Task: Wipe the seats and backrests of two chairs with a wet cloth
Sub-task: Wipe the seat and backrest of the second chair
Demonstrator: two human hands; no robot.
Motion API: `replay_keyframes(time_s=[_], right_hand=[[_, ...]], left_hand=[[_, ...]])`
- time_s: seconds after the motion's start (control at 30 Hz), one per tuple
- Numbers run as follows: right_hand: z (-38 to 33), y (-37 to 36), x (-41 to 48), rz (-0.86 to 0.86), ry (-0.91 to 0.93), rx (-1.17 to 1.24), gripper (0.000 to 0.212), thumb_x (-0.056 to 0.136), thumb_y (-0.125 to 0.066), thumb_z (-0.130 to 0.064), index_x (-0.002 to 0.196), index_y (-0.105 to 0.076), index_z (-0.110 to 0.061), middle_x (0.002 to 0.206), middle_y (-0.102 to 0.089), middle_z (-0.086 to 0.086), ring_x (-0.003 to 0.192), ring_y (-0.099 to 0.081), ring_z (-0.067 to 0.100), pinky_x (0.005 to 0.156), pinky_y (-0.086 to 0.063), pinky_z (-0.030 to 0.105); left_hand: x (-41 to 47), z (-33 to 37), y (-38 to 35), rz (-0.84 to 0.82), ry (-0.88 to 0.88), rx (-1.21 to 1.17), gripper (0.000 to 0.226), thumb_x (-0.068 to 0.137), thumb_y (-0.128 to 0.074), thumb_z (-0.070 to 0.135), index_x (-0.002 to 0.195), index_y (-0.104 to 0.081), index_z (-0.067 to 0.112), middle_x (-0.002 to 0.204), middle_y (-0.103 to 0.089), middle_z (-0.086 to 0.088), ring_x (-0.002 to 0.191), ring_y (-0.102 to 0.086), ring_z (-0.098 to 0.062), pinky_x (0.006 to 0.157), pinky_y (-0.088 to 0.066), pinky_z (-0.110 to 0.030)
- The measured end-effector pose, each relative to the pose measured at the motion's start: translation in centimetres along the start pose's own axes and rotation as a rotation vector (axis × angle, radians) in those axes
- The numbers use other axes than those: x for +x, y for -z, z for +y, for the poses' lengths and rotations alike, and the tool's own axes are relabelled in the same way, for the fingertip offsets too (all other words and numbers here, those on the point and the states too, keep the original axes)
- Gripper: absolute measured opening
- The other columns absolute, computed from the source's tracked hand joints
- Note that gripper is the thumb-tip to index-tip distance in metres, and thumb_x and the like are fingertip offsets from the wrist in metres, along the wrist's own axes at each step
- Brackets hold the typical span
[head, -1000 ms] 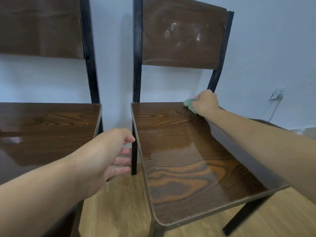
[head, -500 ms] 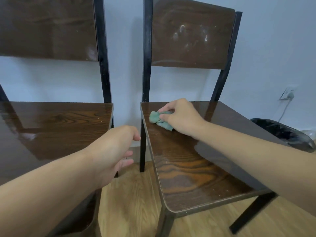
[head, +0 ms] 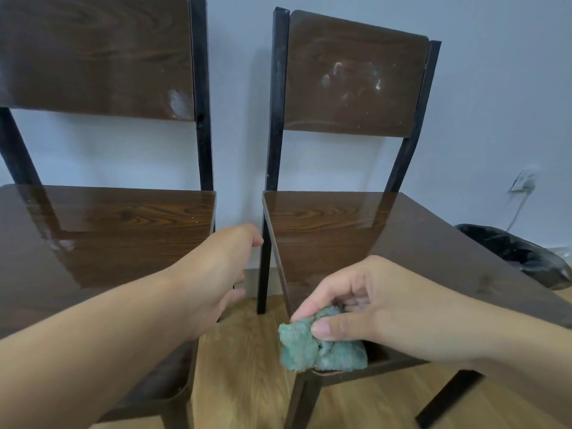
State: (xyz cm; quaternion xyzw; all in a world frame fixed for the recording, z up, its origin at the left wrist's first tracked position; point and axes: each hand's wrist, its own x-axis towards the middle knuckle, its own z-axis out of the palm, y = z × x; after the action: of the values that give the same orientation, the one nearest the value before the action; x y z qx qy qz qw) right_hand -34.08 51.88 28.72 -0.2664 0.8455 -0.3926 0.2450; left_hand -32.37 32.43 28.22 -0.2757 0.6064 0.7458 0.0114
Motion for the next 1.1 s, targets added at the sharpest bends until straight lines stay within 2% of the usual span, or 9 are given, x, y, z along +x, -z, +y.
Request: replay_keyframes(time_s=[0.13,0.27,0.4,0.5,0.57,0.67,0.87,0.97,1.1], right_hand=[[-0.2,-1.1,-0.9,0.047,0.027,-0.102,0.017,0.092,-0.074,-0.019,0.101,-0.081,-0.032,0.094,-0.082,-0.005,0.090,-0.079,0.021,0.089,-0.063,0.037],[-0.8,-1.7,-2.8,-0.059,0.015,-0.188,0.018,0.089,-0.077,-0.024,0.098,-0.081,-0.039,0.088,-0.082,0.002,0.070,-0.075,0.012,0.077,-0.063,0.028],[-1.2,0.2,-4.1,-0.162,-0.053,-0.237,0.021,0.088,-0.078,-0.023,0.096,-0.081,-0.042,0.097,-0.082,0.000,0.092,-0.078,0.023,0.093,-0.061,0.043],[-1.1,4.0,-4.3,-0.108,-0.074,-0.178,0.014,0.084,-0.080,-0.024,0.092,-0.084,-0.035,0.091,-0.083,0.000,0.087,-0.079,0.023,0.084,-0.062,0.030],[-0.4,7.1,-3.8,0.016,-0.071,-0.093,0.017,0.075,-0.085,-0.025,0.091,-0.085,-0.025,0.090,-0.082,0.009,0.083,-0.078,0.020,0.080,-0.060,0.024],[2.4,12.7,-2.5,0.186,-0.136,0.160,0.050,0.059,-0.098,-0.028,0.100,-0.080,-0.006,0.104,-0.075,0.030,0.087,-0.073,0.031,0.086,-0.059,0.042],[7.7,22.3,5.0,0.760,-0.251,0.685,0.031,0.102,-0.042,0.008,0.125,-0.063,0.002,0.122,-0.065,0.025,0.093,-0.069,0.033,0.063,-0.066,0.041],[9.1,26.9,9.9,0.982,-0.179,0.753,0.028,0.095,-0.056,0.006,0.121,-0.064,0.002,0.110,-0.064,0.017,0.087,-0.065,0.029,0.059,-0.065,0.036],[5.0,31.3,16.4,1.444,0.056,0.476,0.040,0.080,-0.083,-0.011,0.118,-0.073,-0.009,0.113,-0.072,0.005,0.100,-0.070,0.021,0.087,-0.059,0.033]], left_hand=[[1.0,-0.7,0.2,-0.053,-0.034,0.030,0.057,0.088,-0.060,0.021,0.143,-0.048,0.014,0.147,-0.047,-0.015,0.130,-0.051,-0.035,0.106,-0.045,-0.053],[1.0,-1.1,0.5,-0.064,-0.017,0.088,0.055,0.088,-0.060,0.021,0.142,-0.049,0.013,0.145,-0.049,-0.015,0.126,-0.053,-0.033,0.105,-0.046,-0.052],[1.2,-1.6,0.3,-0.076,0.014,0.101,0.052,0.089,-0.061,0.018,0.139,-0.050,0.010,0.140,-0.052,-0.017,0.126,-0.054,-0.033,0.103,-0.048,-0.050],[1.4,-1.6,0.1,-0.081,0.017,0.117,0.050,0.086,-0.063,0.014,0.134,-0.053,0.010,0.135,-0.054,-0.017,0.121,-0.056,-0.032,0.098,-0.051,-0.048],[1.8,-1.5,0.1,-0.094,0.006,0.120,0.046,0.086,-0.062,0.011,0.131,-0.052,0.011,0.135,-0.053,-0.016,0.121,-0.056,-0.032,0.100,-0.051,-0.049],[2.6,-1.7,0.0,-0.105,0.008,0.116,0.055,0.086,-0.062,0.008,0.139,-0.047,0.012,0.137,-0.052,-0.016,0.122,-0.056,-0.033,0.101,-0.050,-0.049],[4.9,0.2,-1.4,-0.105,0.050,0.155,0.045,0.086,-0.063,0.003,0.128,-0.047,0.010,0.135,-0.051,-0.015,0.127,-0.053,-0.035,0.101,-0.049,-0.046],[7.4,3.9,-2.4,-0.033,-0.052,0.198,0.029,0.087,-0.063,0.005,0.113,-0.051,0.006,0.116,-0.056,-0.014,0.113,-0.059,-0.030,0.091,-0.052,-0.038],[12.0,10.5,-4.0,0.080,-0.293,0.259,0.012,0.087,-0.060,0.012,0.098,-0.058,0.009,0.109,-0.060,-0.013,0.106,-0.060,-0.028,0.099,-0.051,-0.043]])
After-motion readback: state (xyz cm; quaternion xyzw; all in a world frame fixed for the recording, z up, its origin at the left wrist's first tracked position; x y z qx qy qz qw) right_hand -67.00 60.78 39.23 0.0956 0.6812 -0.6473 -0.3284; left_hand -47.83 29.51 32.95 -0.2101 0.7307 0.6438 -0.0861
